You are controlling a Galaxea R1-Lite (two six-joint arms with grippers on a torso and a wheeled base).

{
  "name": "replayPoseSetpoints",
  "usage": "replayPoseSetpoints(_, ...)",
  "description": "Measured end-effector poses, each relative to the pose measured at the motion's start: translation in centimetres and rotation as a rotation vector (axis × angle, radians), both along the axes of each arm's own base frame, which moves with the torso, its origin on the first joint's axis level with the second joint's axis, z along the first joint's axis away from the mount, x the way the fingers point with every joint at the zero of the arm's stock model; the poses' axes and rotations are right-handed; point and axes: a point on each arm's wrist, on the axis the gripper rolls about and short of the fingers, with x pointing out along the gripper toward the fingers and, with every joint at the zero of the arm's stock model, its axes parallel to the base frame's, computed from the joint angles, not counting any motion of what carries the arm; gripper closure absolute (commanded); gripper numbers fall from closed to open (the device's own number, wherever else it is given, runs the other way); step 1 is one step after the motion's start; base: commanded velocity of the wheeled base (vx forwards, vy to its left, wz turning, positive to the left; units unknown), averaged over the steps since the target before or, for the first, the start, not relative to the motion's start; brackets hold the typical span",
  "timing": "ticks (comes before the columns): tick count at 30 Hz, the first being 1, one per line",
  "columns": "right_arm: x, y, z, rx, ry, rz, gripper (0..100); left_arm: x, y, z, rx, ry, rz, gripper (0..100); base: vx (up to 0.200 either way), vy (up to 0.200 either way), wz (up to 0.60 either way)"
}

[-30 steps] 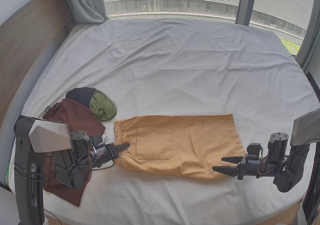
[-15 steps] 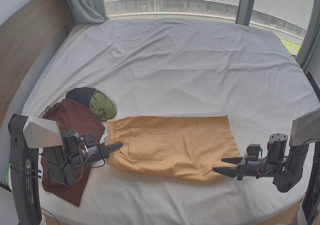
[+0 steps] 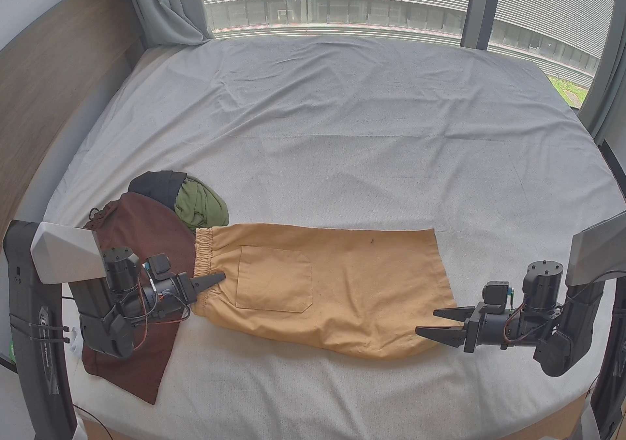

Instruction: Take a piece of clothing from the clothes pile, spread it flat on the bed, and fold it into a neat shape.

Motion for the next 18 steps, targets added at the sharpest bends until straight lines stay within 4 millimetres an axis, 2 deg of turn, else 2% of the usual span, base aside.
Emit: replayPoseSetpoints(18, 0.1, 0.0, 0.0, 0.001, -0.004, -0.001, 0, -0.6, 2.9, 1.4, -0.027, -0.022, -0.011, 100, 0.000, 0.000, 0.00)
